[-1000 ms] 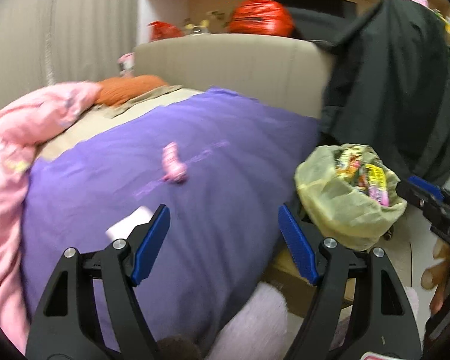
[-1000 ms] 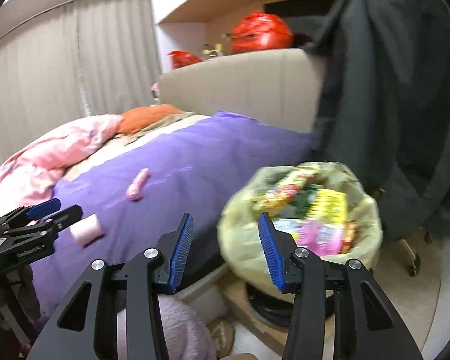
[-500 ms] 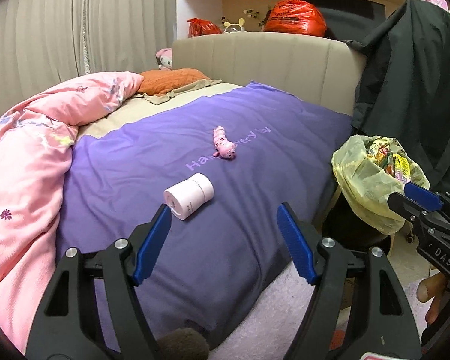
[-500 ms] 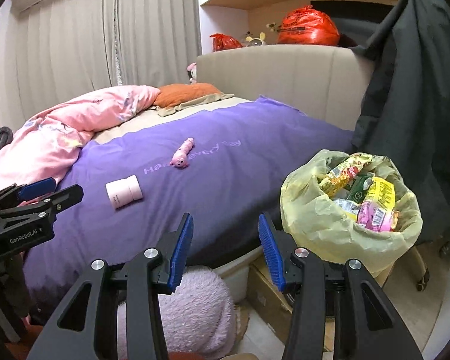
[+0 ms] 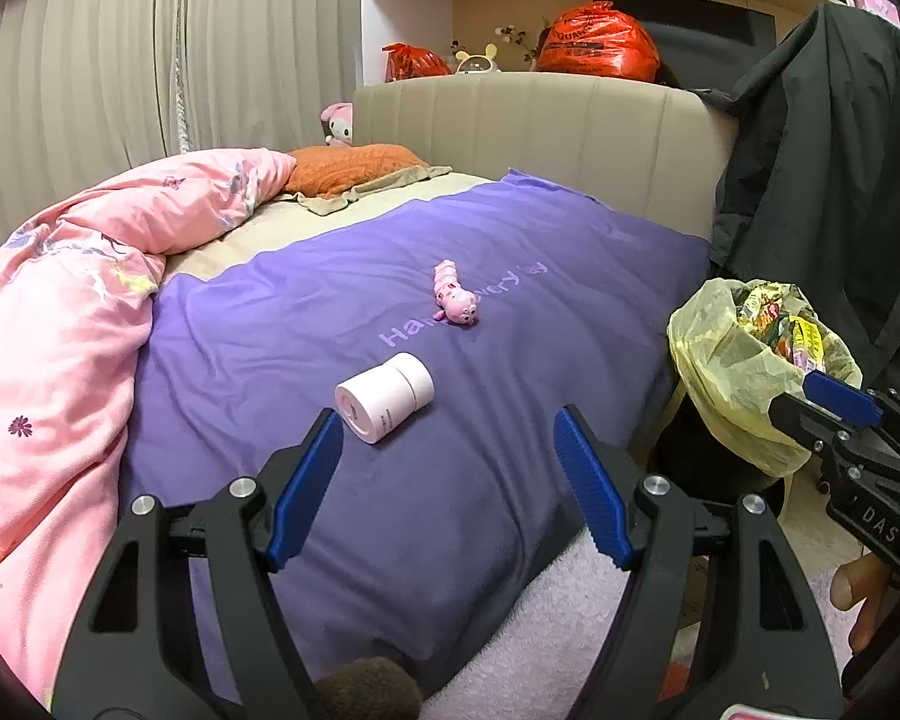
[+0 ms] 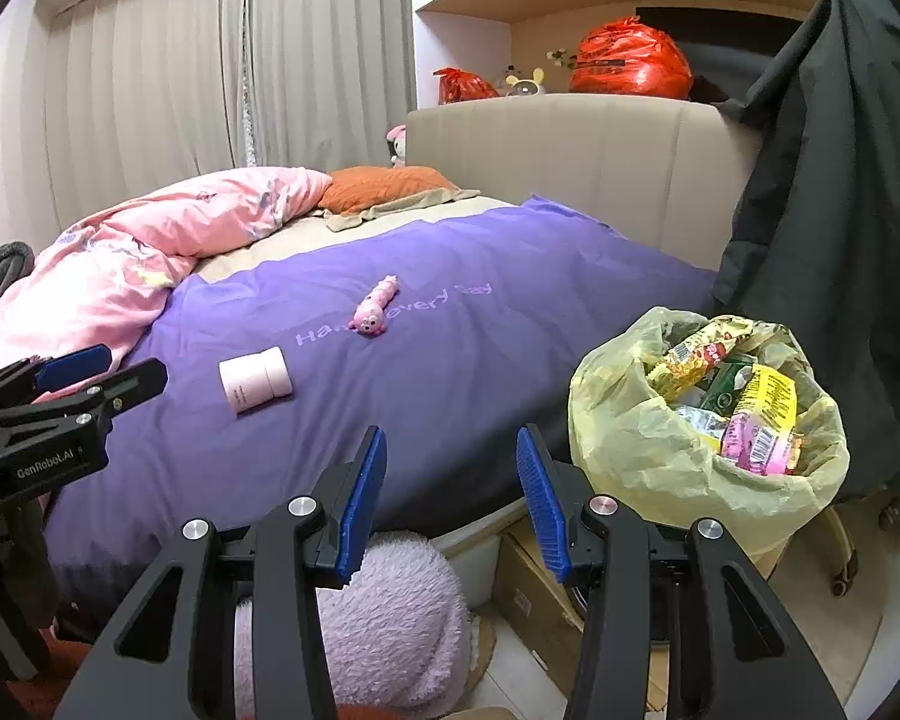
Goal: Collect trash
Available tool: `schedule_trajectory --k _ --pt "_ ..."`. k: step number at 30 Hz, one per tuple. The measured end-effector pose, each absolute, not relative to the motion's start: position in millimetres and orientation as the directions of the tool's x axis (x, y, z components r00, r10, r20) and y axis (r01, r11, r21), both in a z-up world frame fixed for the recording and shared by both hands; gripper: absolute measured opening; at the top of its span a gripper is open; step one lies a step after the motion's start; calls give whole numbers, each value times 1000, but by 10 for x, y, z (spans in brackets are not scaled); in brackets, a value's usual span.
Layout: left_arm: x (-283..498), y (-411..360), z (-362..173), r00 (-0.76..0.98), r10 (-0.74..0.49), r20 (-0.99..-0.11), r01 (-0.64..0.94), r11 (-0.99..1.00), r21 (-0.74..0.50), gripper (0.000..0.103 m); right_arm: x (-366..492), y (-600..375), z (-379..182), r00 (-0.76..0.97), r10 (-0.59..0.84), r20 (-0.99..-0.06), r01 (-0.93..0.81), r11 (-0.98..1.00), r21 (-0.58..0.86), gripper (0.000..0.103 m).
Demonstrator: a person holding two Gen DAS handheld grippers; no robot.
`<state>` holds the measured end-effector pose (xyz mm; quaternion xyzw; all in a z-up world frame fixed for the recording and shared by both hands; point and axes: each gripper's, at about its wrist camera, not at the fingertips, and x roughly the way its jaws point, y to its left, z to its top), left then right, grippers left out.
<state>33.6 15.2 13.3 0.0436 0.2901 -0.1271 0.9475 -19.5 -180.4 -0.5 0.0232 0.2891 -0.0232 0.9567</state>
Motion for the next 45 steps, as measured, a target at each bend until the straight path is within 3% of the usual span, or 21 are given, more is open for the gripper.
schedule_trajectory --k 45 --pt "329 165 135 800 -211 -562 261 965 9 69 -154 -1787 -10 831 -29 -556 46 999 16 43"
